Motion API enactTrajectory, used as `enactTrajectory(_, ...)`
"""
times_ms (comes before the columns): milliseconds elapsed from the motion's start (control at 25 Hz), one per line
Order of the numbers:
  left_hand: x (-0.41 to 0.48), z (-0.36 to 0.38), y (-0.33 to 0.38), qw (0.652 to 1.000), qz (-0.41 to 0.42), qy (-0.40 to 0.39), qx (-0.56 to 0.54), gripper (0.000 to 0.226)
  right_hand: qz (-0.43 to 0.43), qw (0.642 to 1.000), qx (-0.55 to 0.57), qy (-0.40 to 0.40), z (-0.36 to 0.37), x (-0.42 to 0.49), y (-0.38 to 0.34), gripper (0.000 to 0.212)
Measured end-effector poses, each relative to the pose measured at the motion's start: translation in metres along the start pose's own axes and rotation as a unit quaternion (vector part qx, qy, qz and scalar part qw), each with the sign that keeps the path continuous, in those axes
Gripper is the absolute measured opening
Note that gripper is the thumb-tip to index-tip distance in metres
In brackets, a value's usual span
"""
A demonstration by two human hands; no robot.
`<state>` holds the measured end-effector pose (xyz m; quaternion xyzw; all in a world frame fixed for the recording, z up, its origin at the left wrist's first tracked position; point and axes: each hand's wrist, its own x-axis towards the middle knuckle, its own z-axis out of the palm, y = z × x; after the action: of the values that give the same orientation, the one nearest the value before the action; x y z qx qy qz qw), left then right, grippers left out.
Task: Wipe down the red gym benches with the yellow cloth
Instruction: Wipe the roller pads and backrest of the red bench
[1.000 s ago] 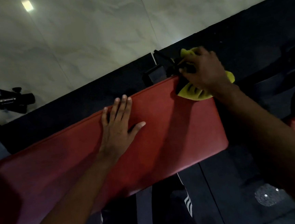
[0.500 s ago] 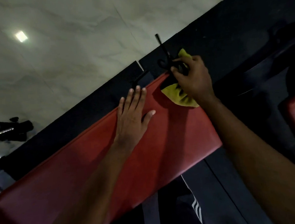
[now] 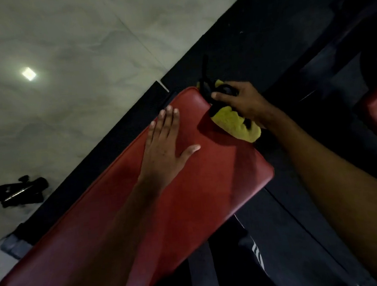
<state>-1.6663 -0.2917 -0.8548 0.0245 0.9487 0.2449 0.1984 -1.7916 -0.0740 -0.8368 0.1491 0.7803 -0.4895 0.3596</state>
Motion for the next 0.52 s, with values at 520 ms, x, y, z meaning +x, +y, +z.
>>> enactTrajectory(520,0.025,0.002,0.032,0.999,-0.040,0.003,-0.019,0.107,0.032,0.996,0.063,-0.055,-0.030,-0.009,0.057,0.036)
